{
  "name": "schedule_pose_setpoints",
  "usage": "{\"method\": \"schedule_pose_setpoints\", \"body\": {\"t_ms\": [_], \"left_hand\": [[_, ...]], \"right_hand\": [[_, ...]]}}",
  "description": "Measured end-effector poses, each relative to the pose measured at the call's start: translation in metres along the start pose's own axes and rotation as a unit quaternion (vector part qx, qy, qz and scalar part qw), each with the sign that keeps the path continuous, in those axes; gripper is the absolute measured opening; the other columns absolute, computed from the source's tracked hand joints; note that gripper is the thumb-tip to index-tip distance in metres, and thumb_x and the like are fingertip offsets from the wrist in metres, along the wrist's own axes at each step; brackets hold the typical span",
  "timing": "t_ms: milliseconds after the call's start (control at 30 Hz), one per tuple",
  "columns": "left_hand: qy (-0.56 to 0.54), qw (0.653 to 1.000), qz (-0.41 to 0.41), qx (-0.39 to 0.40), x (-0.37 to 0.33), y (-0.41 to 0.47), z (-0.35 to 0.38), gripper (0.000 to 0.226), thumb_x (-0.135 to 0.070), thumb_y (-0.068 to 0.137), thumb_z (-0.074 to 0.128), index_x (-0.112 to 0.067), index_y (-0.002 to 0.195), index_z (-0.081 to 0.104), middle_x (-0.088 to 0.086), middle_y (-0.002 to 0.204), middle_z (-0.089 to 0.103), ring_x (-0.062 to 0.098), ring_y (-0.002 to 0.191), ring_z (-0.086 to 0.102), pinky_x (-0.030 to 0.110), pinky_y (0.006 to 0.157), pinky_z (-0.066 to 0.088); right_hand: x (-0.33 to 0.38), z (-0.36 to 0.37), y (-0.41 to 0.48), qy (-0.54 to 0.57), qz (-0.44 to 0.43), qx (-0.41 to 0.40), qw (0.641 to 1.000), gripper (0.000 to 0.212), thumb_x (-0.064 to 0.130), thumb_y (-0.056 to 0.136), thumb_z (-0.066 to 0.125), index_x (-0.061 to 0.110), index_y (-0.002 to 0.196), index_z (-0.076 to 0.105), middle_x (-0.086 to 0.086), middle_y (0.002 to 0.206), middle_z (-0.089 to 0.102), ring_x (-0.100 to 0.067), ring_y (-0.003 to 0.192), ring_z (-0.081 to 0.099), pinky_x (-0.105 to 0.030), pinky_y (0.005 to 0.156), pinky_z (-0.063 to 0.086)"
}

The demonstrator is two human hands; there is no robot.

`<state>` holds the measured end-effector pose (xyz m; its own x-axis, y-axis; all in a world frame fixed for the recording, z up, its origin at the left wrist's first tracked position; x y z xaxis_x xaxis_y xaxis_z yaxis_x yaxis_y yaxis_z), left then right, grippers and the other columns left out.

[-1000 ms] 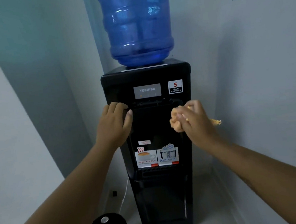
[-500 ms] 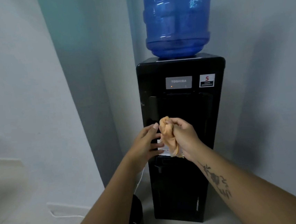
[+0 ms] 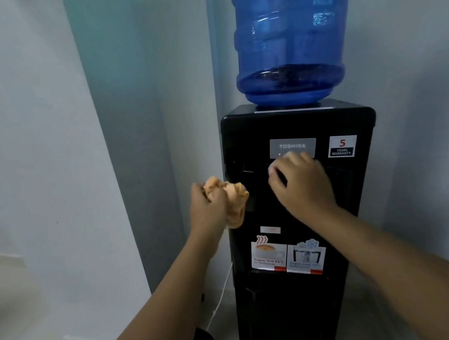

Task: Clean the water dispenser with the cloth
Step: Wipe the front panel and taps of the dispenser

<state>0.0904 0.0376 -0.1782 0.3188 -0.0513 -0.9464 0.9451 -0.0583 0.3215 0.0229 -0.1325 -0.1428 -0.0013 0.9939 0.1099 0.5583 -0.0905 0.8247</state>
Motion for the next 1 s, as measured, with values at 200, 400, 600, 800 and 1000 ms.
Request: {"method": "schedule_pose_setpoints", "body": {"t_ms": [200, 400, 600, 800, 1000], "left_hand": [[0.101, 0.970, 0.219, -0.008, -0.006, 0.089, 0.042, 0.013, -0.032, 0.099, 0.046, -0.024, 0.108, 0.042, 0.004, 0.107, 0.050, 0.018, 0.093, 0.055, 0.036, 0.078, 0.052], [0.023, 0.978, 0.206, -0.020, 0.056, 0.125, 0.075, 0.030, -0.053, 0.094, 0.051, -0.035, 0.112, 0.035, 0.003, 0.110, 0.054, 0.016, 0.097, 0.058, 0.030, 0.081, 0.050], [0.061, 0.974, 0.216, -0.019, 0.077, 0.123, 0.075, 0.027, -0.047, 0.098, 0.048, -0.021, 0.104, 0.045, 0.002, 0.092, 0.057, 0.014, 0.080, 0.057, 0.039, 0.072, 0.052], [0.028, 0.964, 0.241, -0.111, 0.050, 0.148, 0.091, 0.022, -0.045, 0.098, 0.050, -0.024, 0.099, 0.044, -0.002, 0.091, 0.057, 0.011, 0.078, 0.057, 0.024, 0.064, 0.044], [0.064, 0.974, 0.215, -0.039, 0.078, 0.134, 0.085, 0.022, -0.041, 0.100, 0.050, -0.020, 0.095, 0.045, -0.001, 0.086, 0.052, 0.008, 0.072, 0.051, 0.026, 0.066, 0.042]], "right_hand": [[-0.061, 0.011, 0.040, -0.175, -0.082, 0.012, 0.981, 0.037, 0.041, 0.096, 0.039, 0.013, 0.102, 0.062, -0.005, 0.086, 0.053, -0.022, 0.076, 0.047, -0.033, 0.061, 0.034], [-0.069, 0.031, 0.036, -0.138, -0.112, -0.022, 0.984, 0.039, 0.042, 0.097, 0.039, 0.009, 0.101, 0.061, -0.006, 0.081, 0.055, -0.025, 0.073, 0.053, -0.027, 0.054, 0.031], [-0.072, 0.043, 0.035, -0.195, -0.113, -0.063, 0.972, 0.041, 0.035, 0.100, 0.036, 0.008, 0.075, 0.054, -0.008, 0.070, 0.047, -0.027, 0.063, 0.045, -0.027, 0.055, 0.019], [-0.075, 0.050, 0.038, -0.214, -0.113, -0.086, 0.967, 0.040, 0.033, 0.099, 0.034, 0.007, 0.075, 0.053, -0.008, 0.069, 0.043, -0.028, 0.063, 0.042, -0.026, 0.054, 0.016], [-0.079, 0.056, 0.045, -0.205, -0.087, -0.110, 0.969, 0.039, 0.031, 0.099, 0.036, 0.007, 0.073, 0.051, -0.011, 0.070, 0.046, -0.032, 0.065, 0.044, -0.029, 0.052, 0.021]]}}
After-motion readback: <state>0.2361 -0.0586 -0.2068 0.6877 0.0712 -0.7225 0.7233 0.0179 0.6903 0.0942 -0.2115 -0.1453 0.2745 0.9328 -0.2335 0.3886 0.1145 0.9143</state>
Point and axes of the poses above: each hand's wrist, its own y-axis towards the middle knuckle, its own z-axis out of the palm, x = y × z, the point moved 2 cm from there along y, towards the middle knuckle
